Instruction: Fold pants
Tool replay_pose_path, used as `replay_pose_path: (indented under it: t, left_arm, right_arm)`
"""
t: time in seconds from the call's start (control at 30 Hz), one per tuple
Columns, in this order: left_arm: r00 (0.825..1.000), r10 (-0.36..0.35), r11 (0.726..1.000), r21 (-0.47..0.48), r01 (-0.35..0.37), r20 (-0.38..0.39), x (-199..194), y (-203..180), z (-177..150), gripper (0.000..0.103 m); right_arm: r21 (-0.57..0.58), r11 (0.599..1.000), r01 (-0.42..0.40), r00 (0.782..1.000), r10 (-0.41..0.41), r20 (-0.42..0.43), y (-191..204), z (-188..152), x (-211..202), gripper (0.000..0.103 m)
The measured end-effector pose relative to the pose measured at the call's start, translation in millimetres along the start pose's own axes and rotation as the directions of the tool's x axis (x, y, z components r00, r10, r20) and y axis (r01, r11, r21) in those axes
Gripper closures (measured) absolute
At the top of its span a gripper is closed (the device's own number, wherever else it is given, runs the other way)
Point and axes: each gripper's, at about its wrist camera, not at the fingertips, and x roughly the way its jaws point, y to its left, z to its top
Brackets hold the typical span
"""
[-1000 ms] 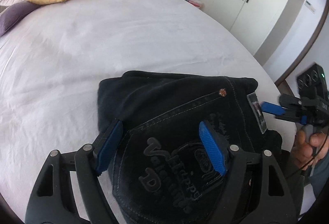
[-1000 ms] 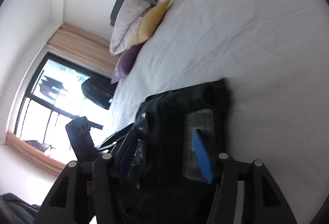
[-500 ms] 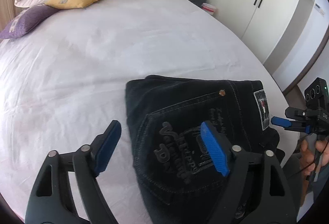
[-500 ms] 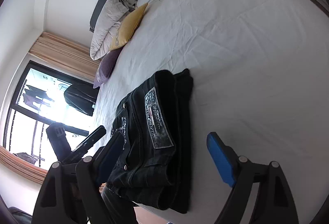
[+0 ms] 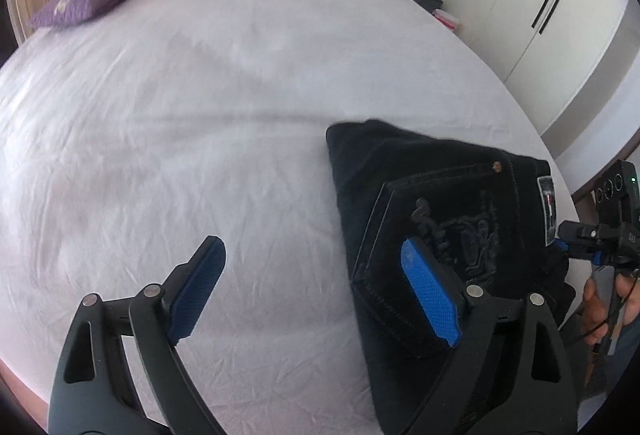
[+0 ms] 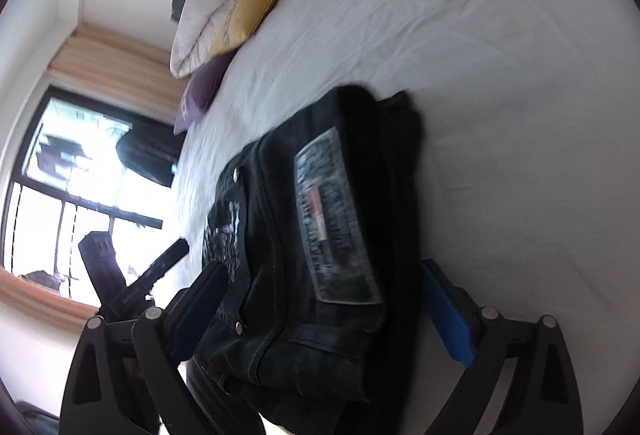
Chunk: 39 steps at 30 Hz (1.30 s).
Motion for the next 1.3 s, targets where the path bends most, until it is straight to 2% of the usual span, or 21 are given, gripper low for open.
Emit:
replay_pose_path:
  t: [0.1,0.33,0.43,0.53,0.63,0.67,0.7,0.8,0.87,0.93,1.03,1.1,1.3]
  left_arm:
    - [0.999,-0.025,1.0,-0.016,0.025,-0.039,11.3,4.4,-4.4,0.013]
    - [0.992,-0.095,0.995,-0.033,0.093,-0.083,24.7,-1.5,-3.1,0.013]
    - [0.982,-0.151,0.989,-0.017,0.15,-0.116,28.5,-9.5,-1.9,0.013]
    - [0.967,-0.199,0.979,0.0,0.202,-0.16,35.3,-18.0,-4.7,0.013]
    - [0.963,-0.214,0.976,0.0,0.217,-0.165,39.9,-21.8,-3.8,0.013]
    - [0.962,-0.219,0.975,-0.004,0.221,-0.165,41.3,-22.3,-2.7,0.013]
    - [0.96,-0.225,0.974,-0.008,0.227,-0.164,43.4,-23.4,-0.8,0.014]
    - [0.954,-0.251,0.968,-0.011,0.252,-0.163,45.6,-29.5,2.6,0.038]
    - [0.957,-0.244,0.968,0.014,0.249,-0.156,42.7,-35.6,4.0,0.051]
    - [0.958,-0.248,0.967,0.03,0.255,-0.142,37.3,-38.4,5.2,0.069]
    - [0.963,-0.246,0.967,0.04,0.252,-0.108,25.4,-39.5,8.4,0.079]
    - [0.965,-0.247,0.966,0.052,0.251,-0.084,15.5,-41.4,11.5,0.083]
    - [0.975,-0.221,0.971,0.095,0.22,0.001,-18.8,-39.8,36.6,0.083]
  right_arm:
    - [-0.053,0.998,0.044,0.999,-0.045,-0.01,8.6,0.5,7.0,0.003]
    - [-0.074,0.995,0.06,0.998,-0.06,0.007,10.4,-4.0,5.8,0.003]
    - [-0.077,0.994,0.071,0.997,-0.07,0.023,12.7,-5.1,5.9,0.007]
    - [-0.064,0.996,0.063,0.998,-0.062,0.031,11.2,-3.5,5.4,0.018]
    - [-0.069,0.992,0.104,0.994,-0.102,0.028,10.0,-1.2,7.1,0.039]
    - [-0.071,0.99,0.125,0.992,-0.124,0.027,9.8,-0.4,7.4,0.049]
    - [-0.07,0.989,0.133,0.991,-0.132,0.026,8.8,0.2,7.2,0.053]
    - [-0.086,0.983,0.16,0.987,-0.158,0.034,11.9,-0.2,4.5,0.062]
    - [-0.119,0.973,0.199,0.98,-0.194,0.049,20.3,-1.8,4.2,0.067]
    - [-0.173,0.952,0.253,0.967,-0.243,0.077,34.9,-4.2,3.6,0.072]
    - [-0.236,0.923,0.305,0.951,-0.283,0.12,56.3,-6.0,1.5,0.079]
    - [-0.261,0.915,0.307,0.95,-0.276,0.148,69.8,-4.7,-3.6,0.083]
    - [-0.332,0.893,0.305,0.944,-0.237,0.229,110.0,13.4,-16.5,0.084]
